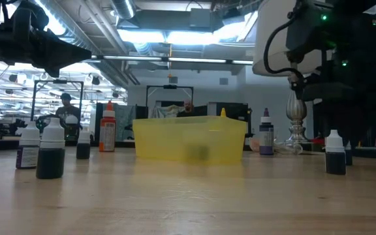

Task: Pick & Place food coloring
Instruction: Put the small blue food coloring bottle into the yellow bin

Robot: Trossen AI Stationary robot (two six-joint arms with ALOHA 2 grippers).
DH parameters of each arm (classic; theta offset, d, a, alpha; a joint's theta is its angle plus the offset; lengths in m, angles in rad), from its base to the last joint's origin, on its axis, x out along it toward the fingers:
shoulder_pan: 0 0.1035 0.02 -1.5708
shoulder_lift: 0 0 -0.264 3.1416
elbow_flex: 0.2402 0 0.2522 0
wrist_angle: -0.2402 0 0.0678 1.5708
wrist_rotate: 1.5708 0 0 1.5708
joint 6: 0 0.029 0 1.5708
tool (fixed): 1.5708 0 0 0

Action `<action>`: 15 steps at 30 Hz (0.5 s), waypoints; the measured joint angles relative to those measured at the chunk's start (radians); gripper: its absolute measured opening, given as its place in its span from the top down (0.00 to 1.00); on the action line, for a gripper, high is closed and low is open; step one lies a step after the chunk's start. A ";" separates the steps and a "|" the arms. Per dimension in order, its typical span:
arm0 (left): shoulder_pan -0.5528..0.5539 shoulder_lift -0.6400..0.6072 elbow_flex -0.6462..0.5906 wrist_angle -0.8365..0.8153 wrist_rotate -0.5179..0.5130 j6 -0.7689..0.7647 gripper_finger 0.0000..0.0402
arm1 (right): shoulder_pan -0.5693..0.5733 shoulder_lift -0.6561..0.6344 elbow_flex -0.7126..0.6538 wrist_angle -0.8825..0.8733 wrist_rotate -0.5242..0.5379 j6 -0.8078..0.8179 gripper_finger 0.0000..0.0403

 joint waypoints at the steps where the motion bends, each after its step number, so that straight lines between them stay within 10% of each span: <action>1: 0.000 0.000 0.000 0.000 0.000 0.000 0.98 | 0.000 0.000 0.000 0.000 0.000 -0.001 0.62; 15: 0.000 0.000 0.000 0.000 0.000 0.000 0.97 | 0.008 0.000 0.062 -0.051 0.000 -0.130 0.83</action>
